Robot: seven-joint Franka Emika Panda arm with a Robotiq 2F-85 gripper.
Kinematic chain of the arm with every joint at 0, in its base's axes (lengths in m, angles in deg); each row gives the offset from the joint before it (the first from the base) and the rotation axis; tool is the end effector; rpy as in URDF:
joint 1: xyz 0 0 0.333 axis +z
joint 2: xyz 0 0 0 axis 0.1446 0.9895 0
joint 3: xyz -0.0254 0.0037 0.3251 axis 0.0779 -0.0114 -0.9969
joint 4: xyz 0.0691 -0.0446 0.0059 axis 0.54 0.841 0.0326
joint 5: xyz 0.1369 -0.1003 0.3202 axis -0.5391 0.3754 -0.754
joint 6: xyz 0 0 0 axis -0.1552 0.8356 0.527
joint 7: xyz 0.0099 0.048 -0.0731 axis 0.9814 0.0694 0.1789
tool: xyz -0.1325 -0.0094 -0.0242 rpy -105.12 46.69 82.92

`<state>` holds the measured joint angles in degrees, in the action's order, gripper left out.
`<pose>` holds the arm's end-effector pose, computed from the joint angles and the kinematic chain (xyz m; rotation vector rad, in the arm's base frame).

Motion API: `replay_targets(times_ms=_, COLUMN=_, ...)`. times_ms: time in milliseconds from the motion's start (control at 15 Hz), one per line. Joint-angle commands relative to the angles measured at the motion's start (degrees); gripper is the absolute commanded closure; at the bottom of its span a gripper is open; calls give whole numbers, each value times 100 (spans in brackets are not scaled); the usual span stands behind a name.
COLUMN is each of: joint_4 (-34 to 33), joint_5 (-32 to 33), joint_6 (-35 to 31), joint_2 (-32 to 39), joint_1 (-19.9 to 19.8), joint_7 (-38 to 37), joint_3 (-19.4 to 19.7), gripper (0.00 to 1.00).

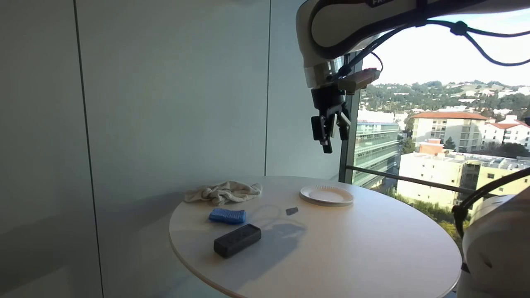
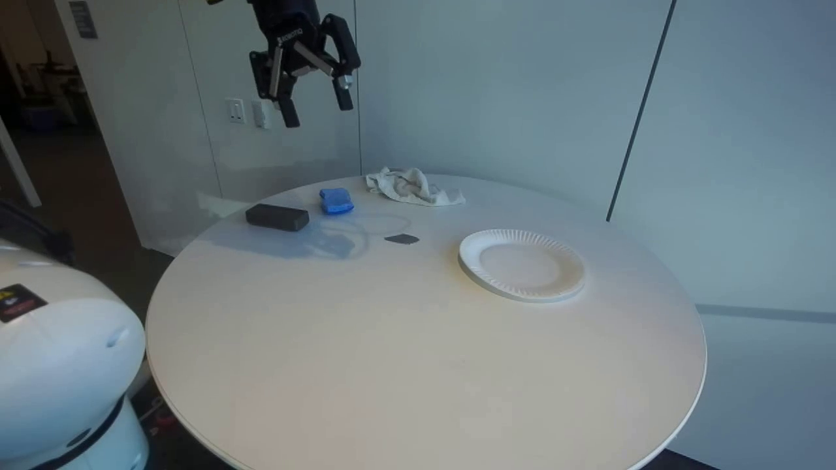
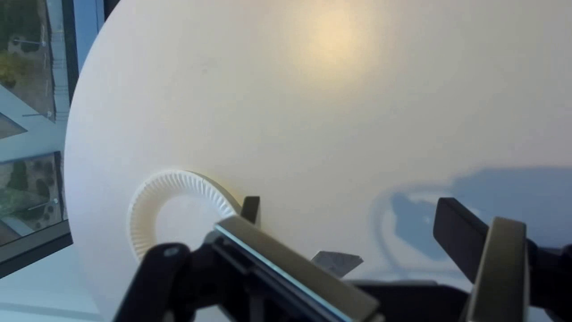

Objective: Use the white towel to wipe the table, then put the blue sponge on the white plate

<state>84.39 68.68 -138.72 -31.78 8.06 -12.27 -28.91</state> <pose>0.3087 -0.0140 0.5732 2.7728 0.0275 -0.0953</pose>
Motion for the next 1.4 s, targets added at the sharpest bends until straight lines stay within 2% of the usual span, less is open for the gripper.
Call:
replay_targets(times_ms=0, joint_4=-515, joint_5=421, joint_6=-514, joint_2=300, joint_1=27, joint_7=220, joint_3=145, gripper=0)
replay_targets(times_ms=333, joint_4=-1028, joint_5=701, joint_6=-1707, joint_2=1100, joint_1=18, joint_7=826, joint_3=410, gripper=0)
replay_targets(times_ms=667, joint_4=-1844, joint_5=234, joint_6=-2628, joint_2=2425, joint_1=167, joint_7=1868, joint_3=631, gripper=0)
replay_targets(times_ms=933, joint_4=-2575, joint_5=-295, joint_6=-2643, joint_2=3457, joint_1=251, joint_7=2567, joint_3=528, gripper=0)
replay_targets(times_ms=1200, joint_4=-3234, joint_5=-346, joint_6=-2637, joint_2=4391, joint_1=186, joint_7=2800, joint_3=426, gripper=0)
replay_targets(times_ms=1333, joint_4=-3392, joint_5=-424, joint_6=-2988, joint_2=4733, joint_1=116, joint_7=3016, joint_3=414, gripper=0)
